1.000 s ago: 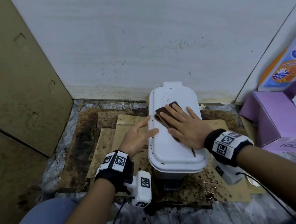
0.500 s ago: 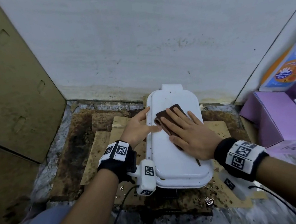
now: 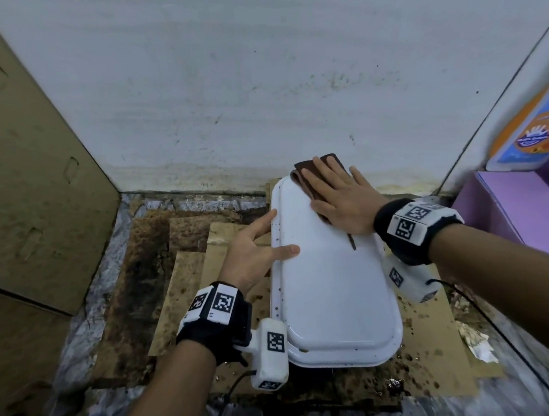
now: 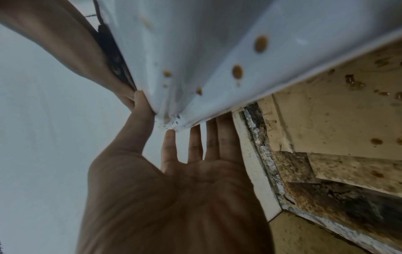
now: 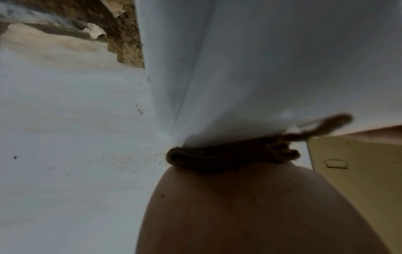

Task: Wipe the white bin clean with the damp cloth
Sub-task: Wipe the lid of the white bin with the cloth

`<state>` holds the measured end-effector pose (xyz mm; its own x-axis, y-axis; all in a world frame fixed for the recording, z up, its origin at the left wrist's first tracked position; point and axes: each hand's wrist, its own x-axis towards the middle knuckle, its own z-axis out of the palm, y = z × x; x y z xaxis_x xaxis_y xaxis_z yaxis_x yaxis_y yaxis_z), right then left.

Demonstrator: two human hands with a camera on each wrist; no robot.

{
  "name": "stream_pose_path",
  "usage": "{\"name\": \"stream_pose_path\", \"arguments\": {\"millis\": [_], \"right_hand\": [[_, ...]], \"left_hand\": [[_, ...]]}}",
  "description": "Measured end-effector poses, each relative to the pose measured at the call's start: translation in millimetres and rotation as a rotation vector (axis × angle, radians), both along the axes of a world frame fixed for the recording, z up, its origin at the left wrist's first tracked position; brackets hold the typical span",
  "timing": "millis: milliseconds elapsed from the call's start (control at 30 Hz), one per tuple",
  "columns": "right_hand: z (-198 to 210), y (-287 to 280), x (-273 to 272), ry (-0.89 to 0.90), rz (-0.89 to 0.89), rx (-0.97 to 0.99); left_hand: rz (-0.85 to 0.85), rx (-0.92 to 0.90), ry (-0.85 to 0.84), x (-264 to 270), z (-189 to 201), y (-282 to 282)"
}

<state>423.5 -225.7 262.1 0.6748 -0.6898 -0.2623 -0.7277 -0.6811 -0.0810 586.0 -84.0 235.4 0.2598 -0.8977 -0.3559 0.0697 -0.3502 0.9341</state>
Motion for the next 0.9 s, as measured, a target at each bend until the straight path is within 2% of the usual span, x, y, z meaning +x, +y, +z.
{"name": "stream_pose_path", "arguments": {"millis": [167,267,533,633,833,900], "right_hand": [[0.3,44.9,-27.3,0.037,0.183,-0.015],[-0.5,51.7,-35.3,0.058,0.219,-0.021],[6.3,-9.1,-5.0,0.037,0.029,0.021],[7.9,-11.0,2.6,0.039,0.0,0.043],[6.8,45.9,-21.2,0.056,0.23,-0.004],[5.2,47.2,-27.0,0.072,0.263,-0.009]], "left_hand": [[0.003,-0.029,0.0,-1.4,-0.4,0.7],[0.001,-0.036,0.004,-2.7,-1.0,2.1],[0.012,-0.02,-0.009,-3.3,-2.7,4.4],[0.023,-0.017,-0.009,-1.6,-4.6,3.1],[0.045,-0.025,0.003,-2.0,-5.1,2.7],[0.043,-0.021,0.011,-2.9,-4.6,3.3]]}}
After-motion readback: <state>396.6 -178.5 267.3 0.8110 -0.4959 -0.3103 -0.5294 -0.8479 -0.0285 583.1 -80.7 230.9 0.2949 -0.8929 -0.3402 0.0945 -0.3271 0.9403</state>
